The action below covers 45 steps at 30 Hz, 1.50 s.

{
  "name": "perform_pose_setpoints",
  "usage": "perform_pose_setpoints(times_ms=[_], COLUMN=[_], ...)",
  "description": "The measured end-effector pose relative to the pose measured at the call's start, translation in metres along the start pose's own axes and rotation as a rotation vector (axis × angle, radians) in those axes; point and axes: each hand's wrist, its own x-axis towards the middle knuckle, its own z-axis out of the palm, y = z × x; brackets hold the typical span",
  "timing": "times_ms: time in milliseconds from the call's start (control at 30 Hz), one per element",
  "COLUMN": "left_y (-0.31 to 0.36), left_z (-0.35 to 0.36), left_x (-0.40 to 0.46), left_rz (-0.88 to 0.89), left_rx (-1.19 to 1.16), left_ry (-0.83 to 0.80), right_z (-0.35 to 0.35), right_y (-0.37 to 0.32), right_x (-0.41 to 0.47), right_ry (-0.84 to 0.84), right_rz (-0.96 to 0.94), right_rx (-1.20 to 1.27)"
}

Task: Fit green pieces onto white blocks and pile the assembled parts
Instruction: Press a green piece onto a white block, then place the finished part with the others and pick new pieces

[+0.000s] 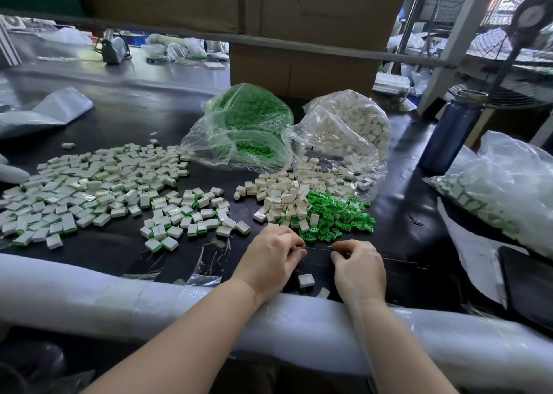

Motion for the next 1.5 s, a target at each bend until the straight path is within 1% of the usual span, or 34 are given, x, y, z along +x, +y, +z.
perform_pose_setpoints(times_ms=[67, 233, 433, 533, 600, 700, 767, 900, 1000, 1133, 1267, 1367, 1500], left_y=[-0.001, -0.002, -0.002, -0.001, 0.0, 0.001, 0.002, 0.003, 0.002, 0.0, -0.001, -0.001, -0.001], left_z=[0.0, 0.004, 0.002, 0.002, 0.002, 0.002, 0.002, -0.002, -0.007, -0.011, -0.013, -0.012, -0.011], left_x=[0.0, 0.001, 0.001, 0.0, 0.0, 0.001, 0.001, 0.0, -0.001, -0.001, -0.001, 0.0, 0.0], left_rz=[-0.025, -0.033, -0.055, -0.07, -0.071, -0.07, -0.073, -0.098, -0.174, -0.286, -0.315, -0.321, -0.307], left_rx=[-0.013, 0.039, 0.008, 0.007, 0.012, 0.038, 0.028, -0.125, -0.289, -0.557, -0.732, -0.748, -0.715], left_ry=[0.012, -0.074, -0.041, -0.049, -0.06, -0.095, -0.11, -0.055, 0.007, -0.006, -0.014, -0.031, -0.066], right_z=[0.0, 0.001, -0.001, -0.002, -0.002, -0.001, 0.0, 0.002, 0.001, -0.001, -0.001, -0.003, -0.004], right_y=[0.0, 0.0, -0.004, -0.005, -0.005, -0.004, -0.004, -0.002, -0.002, -0.004, -0.007, -0.008, -0.008], right_x=[0.0, 0.0, -0.003, -0.005, -0.006, -0.007, -0.007, -0.005, -0.005, -0.008, -0.01, -0.01, -0.01], right_ry=[0.0, 0.01, 0.017, 0.011, 0.017, 0.018, 0.018, -0.004, -0.042, -0.092, -0.177, -0.206, -0.198], right_rz=[-0.002, -0.001, 0.01, -0.018, -0.06, -0.144, -0.18, -0.222, -0.24, -0.266, -0.297, -0.298, -0.293], right_rx=[-0.003, -0.021, -0.021, -0.02, 0.034, 0.196, 0.239, 0.289, 0.363, 0.478, 0.558, 0.625, 0.634])
